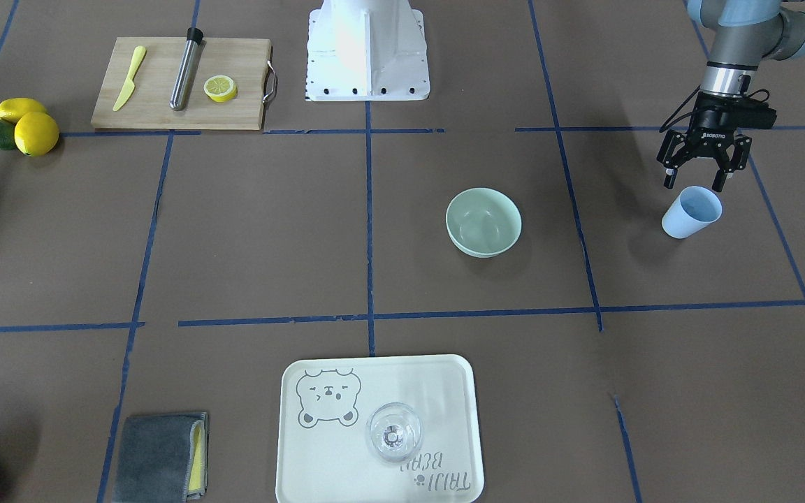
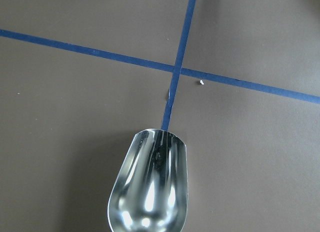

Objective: Pour ice into bowl

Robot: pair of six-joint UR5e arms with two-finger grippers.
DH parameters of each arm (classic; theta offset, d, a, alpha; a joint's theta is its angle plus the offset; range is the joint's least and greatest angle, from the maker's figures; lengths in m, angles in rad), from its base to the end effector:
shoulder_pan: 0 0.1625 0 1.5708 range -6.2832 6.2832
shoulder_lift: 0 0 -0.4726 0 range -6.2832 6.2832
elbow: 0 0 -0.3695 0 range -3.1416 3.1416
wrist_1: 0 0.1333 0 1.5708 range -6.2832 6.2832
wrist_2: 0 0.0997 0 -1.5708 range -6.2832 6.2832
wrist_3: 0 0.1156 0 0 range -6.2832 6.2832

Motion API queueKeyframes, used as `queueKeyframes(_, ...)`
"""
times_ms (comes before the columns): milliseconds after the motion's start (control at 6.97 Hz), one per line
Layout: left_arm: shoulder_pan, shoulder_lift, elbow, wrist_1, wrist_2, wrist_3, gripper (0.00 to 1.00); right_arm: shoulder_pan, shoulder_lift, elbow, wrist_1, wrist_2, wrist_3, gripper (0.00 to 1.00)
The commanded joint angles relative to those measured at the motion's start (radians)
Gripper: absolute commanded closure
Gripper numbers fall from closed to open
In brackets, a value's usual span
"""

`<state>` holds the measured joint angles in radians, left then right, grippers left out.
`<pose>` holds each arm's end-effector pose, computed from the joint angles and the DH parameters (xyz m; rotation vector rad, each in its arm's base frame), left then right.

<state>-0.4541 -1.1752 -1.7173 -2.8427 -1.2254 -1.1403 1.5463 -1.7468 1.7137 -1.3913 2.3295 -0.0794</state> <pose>0.2126 -0.2957 0.6613 0.7179 0.7805 -0.1979 0.0440 -0.3986 0.7085 0.1602 -0.7539 -0.1542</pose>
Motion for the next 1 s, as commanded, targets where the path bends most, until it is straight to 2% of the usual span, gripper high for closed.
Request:
queueKeyframes(0,0.002,-0.052,0.056,-0.001,0.070,-0.082,0.00,0.000,0.001,0.003,0.000,0.001,0.001,0.00)
queueKeyframes(430,0.003,-0.090,0.077,-0.003,0.183,-0.085,0.00,0.000,0.001,0.003,0.000,0.001,0.000,0.00)
queueKeyframes(861,0.003,-0.139,0.140,-0.004,0.199,-0.085,0.00,0.000,0.001,0.001,0.000,-0.001,0.000,0.00)
